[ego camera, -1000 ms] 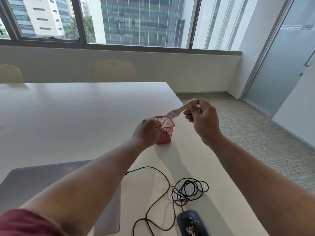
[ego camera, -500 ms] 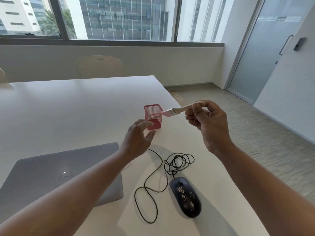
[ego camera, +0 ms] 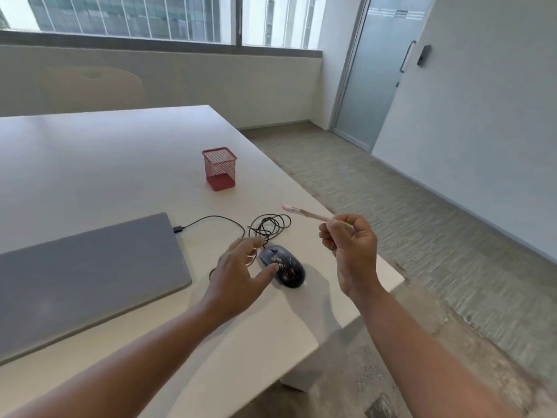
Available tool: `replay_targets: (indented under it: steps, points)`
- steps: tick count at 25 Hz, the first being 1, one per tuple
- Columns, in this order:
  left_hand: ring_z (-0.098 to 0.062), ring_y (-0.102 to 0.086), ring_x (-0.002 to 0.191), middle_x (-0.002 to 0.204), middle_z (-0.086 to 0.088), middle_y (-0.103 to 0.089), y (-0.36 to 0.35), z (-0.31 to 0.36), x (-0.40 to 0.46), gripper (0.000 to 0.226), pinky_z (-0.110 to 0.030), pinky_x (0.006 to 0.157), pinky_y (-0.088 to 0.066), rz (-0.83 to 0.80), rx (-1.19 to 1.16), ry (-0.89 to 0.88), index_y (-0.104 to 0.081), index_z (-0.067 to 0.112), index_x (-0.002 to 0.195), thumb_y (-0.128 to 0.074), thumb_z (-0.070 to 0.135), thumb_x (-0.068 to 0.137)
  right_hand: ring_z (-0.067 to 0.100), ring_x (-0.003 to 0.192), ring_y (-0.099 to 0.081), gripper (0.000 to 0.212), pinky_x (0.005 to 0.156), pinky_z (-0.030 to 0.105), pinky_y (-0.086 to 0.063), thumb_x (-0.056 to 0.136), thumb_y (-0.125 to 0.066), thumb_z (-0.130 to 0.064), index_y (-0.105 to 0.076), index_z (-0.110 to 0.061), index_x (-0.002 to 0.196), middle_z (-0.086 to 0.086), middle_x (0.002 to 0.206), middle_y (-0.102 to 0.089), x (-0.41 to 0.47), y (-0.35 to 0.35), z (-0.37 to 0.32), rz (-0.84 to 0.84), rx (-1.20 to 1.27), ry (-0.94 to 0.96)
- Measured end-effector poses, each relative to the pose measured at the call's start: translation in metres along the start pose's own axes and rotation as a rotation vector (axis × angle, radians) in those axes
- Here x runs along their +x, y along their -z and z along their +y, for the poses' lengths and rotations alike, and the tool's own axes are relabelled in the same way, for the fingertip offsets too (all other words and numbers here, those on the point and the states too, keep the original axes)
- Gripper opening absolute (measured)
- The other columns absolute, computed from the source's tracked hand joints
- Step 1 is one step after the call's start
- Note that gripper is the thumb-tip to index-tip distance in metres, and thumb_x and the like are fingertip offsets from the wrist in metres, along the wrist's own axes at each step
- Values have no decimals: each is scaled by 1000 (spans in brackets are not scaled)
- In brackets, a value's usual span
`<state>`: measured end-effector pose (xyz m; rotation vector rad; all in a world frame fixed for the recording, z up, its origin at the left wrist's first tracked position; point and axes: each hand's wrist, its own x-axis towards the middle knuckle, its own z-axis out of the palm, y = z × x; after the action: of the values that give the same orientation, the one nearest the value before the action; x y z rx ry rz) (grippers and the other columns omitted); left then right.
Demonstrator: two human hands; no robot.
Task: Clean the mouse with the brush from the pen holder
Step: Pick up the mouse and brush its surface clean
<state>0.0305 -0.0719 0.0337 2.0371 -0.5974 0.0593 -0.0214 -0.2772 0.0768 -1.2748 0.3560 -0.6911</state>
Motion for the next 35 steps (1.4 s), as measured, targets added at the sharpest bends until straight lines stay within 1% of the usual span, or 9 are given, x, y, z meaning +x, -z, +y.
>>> replay_targets:
  steps: [3,6,9,11,15,20,23,28,35]
  points:
    - [-10,-57,118,129,13,-55,-17,14,-17,65,-27,104,-46,-23,2,30,-57,24,136,-86,34,78,18,69,-64,13,68,29,-51,88,-68,0,-61,-11,90,16,78,-69,-12,24,7,31,-17,-47]
    - [-14,-43,134,146,3,-46,-34,25,-22,88,-20,107,-29,-26,61,116,-44,19,148,-88,40,75,18,70,-64,13,69,28,-53,88,-69,-1,-60,-11,90,17,80,-68,-17,43,8,10,-43,-76]
    - [-21,-26,150,161,-1,-30,-48,28,-23,105,-25,115,-20,-27,102,205,-30,17,156,-89,44,74,17,70,-64,15,68,26,-54,89,-68,2,-59,-11,91,17,81,-67,-20,55,10,-18,-46,-98]
    - [-24,-20,153,165,-3,-23,-52,28,-22,112,-30,119,-18,-34,121,259,-24,17,159,-90,44,72,17,70,-64,17,69,27,-54,89,-68,2,-60,-13,89,16,81,-68,-20,61,12,-22,-36,-114]
    - [-29,-21,152,166,-5,-24,-52,24,-14,124,-38,122,-21,-55,141,336,-15,18,162,-92,44,68,17,70,-63,19,71,29,-53,88,-68,2,-59,-14,89,14,79,-67,-23,69,16,-24,-4,-139]
    - [-29,-17,153,166,-5,-25,-51,18,-7,137,-41,123,-20,-111,167,357,-7,18,164,-93,52,62,18,70,-62,19,71,29,-52,89,-68,3,-59,-15,87,12,77,-67,-28,76,16,-25,7,-143]
    - [-27,-17,152,164,-5,-28,-53,18,-7,137,-40,123,-18,-127,204,339,-8,15,164,-91,55,62,18,70,-63,19,72,30,-52,89,-68,2,-59,-15,87,11,77,-68,-29,77,16,-24,7,-149]
    - [-26,-25,148,158,-3,-38,-58,17,-6,123,-39,122,-23,-87,260,315,-26,15,159,-86,62,63,18,70,-63,18,71,30,-53,89,-67,3,-59,-14,89,13,78,-66,-30,77,16,-19,7,-147]
    - [-23,-28,149,160,-3,-37,-57,17,-6,121,-37,122,-21,-75,232,288,-27,17,159,-87,59,62,17,70,-61,19,70,28,-51,86,-67,3,-60,-15,87,12,78,-65,-32,79,11,-33,70,-169]
